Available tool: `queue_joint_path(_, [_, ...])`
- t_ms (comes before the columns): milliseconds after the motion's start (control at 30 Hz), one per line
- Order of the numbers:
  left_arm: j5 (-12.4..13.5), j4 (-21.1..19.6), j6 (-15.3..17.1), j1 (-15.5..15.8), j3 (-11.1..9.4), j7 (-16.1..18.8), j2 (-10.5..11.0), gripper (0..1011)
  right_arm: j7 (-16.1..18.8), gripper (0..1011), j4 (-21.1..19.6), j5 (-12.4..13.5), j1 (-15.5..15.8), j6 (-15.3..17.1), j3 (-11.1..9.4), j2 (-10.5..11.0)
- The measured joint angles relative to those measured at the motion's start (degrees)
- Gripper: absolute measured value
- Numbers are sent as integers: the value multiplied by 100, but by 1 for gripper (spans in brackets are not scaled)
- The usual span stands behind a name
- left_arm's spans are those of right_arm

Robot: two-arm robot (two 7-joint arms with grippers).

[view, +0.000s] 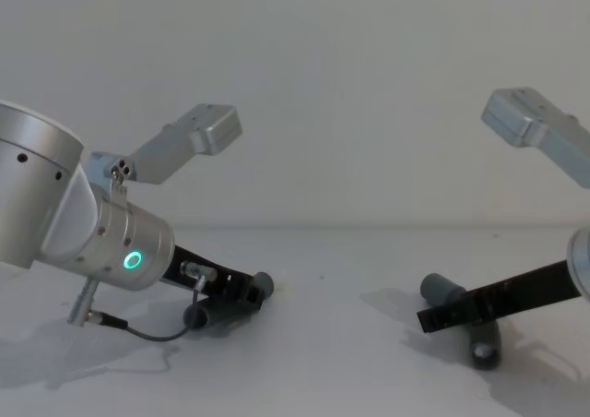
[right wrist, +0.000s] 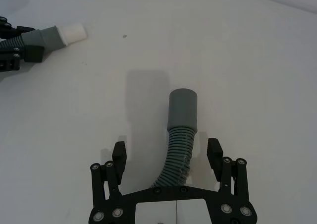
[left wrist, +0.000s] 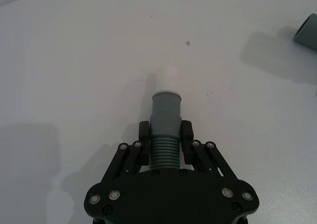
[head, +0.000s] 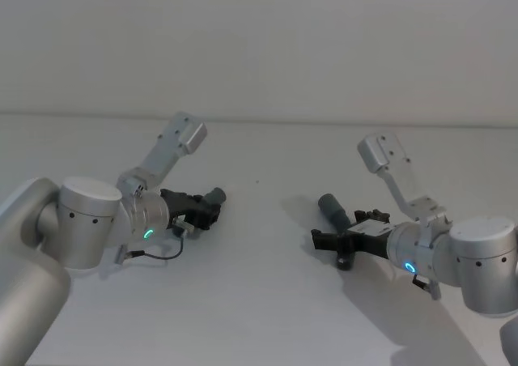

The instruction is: Use both hands to pick up one end of the pipe from the table, align the ends, and insert them.

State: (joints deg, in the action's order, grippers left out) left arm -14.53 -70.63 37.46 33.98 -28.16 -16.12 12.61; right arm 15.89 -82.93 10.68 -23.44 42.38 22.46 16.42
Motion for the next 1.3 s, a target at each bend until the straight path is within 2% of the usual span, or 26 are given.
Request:
queue_joint_path(233, [0,0,0,0,0,0,0,356,-2,998,12,-11,8,24,-15,-24])
queue_joint_path(500, [0,0,0,0,1,0,0,356,-5,823,17,-18,12,37,-27,-37])
queue_joint_path(667, [0,0,0,0,0,0,0,356,-6,671,20,-22,14,42,-30,-43])
queue_joint_path(700, [0,0,0,0,0,0,0,356,-7,612,20,-23,14,43,-30,-44])
queue_joint_path(733, [0,0,0,0,0,0,0,356,-7,612,21,-23,15,44,-31,-44])
queue_joint_path(933, [0,0,0,0,1,0,0,356,-9,428,24,-25,16,46,-34,-47])
queue_joint_path(967, [0,0,0,0,0,0,0,356,-9,370,25,-25,16,47,-35,-48])
queue_joint_path(1067, [0,0,0,0,1,0,0,356,-10,280,26,-25,16,49,-36,-49])
queue_joint_path(1300, [0,0,0,0,0,0,0,356,-11,264,26,-25,17,50,-37,-53])
